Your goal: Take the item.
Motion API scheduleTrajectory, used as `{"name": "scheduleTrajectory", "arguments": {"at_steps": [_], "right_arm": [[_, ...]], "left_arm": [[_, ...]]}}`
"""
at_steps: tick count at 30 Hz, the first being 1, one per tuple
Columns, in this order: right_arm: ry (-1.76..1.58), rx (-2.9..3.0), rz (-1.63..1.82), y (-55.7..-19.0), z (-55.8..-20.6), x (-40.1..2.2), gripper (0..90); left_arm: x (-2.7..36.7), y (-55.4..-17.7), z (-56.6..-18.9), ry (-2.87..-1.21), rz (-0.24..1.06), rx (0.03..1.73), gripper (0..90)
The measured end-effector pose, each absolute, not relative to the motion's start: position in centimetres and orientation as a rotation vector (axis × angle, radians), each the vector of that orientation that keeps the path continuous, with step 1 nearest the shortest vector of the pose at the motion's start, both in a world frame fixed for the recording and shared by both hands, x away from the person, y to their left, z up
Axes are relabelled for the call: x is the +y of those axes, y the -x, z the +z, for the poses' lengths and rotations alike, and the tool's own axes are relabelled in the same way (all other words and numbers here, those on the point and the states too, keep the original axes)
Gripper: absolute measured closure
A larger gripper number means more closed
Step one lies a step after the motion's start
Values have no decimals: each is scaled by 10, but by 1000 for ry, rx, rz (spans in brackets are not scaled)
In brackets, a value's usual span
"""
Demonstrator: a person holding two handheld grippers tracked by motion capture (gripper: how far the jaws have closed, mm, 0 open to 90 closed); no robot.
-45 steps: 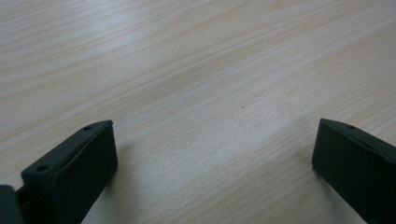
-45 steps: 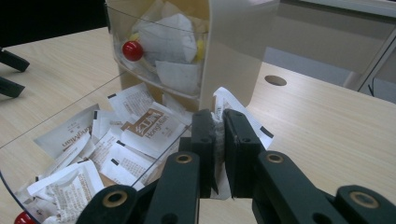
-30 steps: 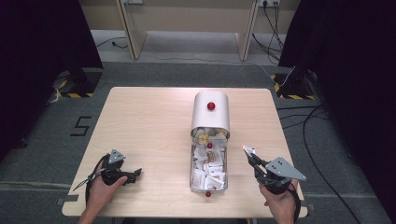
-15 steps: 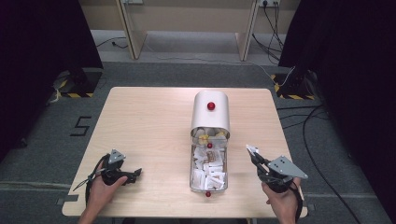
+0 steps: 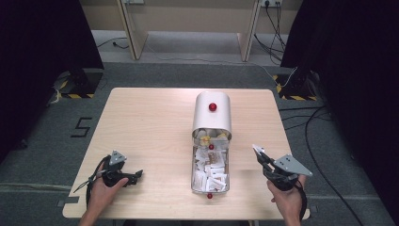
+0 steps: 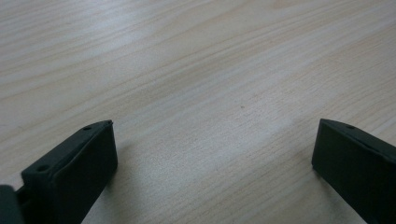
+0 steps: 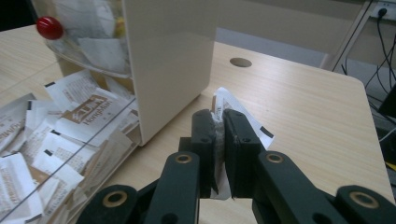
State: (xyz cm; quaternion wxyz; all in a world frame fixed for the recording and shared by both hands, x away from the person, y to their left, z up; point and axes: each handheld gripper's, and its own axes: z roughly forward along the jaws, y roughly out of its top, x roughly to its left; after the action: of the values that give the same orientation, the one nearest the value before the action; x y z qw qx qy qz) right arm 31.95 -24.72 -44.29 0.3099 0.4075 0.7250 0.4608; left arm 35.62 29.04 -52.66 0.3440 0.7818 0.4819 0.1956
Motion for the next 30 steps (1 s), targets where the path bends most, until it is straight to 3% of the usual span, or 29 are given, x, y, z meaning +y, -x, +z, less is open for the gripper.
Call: {"name": "scheduleTrajectory", "arguments": {"at_steps": [30], "right_arm": [[-1208, 1932, 1148, -344, -480, -267, 836]], "left_arm": [[290, -357, -527, -2035, 506, 1247, 0]]}}
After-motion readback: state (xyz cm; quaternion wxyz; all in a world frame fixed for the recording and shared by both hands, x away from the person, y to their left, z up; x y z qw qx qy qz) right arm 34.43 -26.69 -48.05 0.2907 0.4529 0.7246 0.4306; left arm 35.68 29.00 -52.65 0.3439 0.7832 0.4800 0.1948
